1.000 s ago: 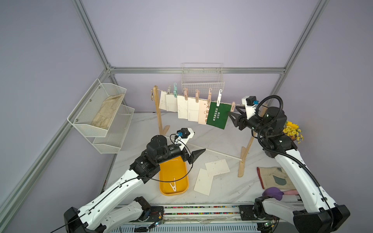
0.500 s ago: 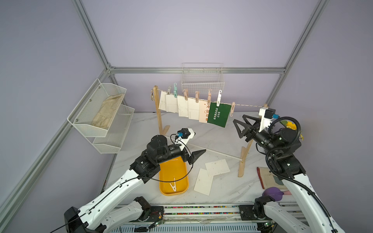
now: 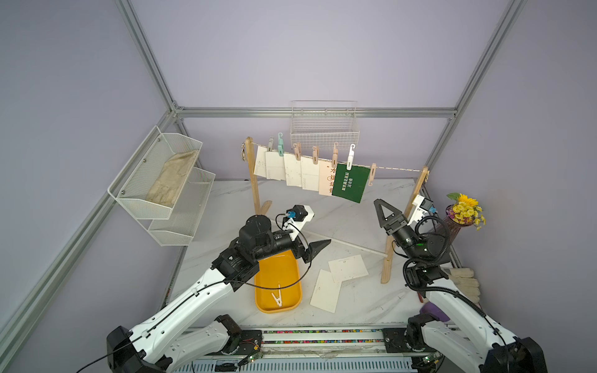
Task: Remove the postcards from the strings
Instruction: Remove the clamp from the clothesline.
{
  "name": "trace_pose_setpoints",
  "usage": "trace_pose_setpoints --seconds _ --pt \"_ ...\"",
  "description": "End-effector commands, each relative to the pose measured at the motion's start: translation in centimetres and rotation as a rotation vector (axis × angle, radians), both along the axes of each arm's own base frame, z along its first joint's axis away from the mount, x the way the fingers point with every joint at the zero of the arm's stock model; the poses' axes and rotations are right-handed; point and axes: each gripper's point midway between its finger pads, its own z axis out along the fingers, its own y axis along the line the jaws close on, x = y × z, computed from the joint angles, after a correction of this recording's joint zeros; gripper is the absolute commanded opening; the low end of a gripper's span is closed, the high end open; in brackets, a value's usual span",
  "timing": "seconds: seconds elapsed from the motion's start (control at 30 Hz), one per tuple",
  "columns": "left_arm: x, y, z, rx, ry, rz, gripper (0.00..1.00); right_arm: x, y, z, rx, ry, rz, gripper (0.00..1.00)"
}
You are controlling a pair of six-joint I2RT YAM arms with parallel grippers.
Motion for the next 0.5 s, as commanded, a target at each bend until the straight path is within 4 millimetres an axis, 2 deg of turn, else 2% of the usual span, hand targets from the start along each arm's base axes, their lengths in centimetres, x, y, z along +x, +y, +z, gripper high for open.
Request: trace_pose_setpoints --seconds 0.0,0.2,0.47 --pt "0.0 0.0 0.4 -0.012 -0.02 -0.004 1.0 -2.1 -0.4 4.0 0.087 -0.205 -0.003 0.83" --pt "0.0 -0.1 0.5 -0.015 -0.017 -0.011 1.0 -1.8 2.3 4.1 0.02 -0.267 -0.016 0.87" --pt "-0.3 0.1 0.6 -0.018 -0.028 -0.009 1.0 -0.2 2.8 4.2 0.036 -0.313 -0.092 0.94"
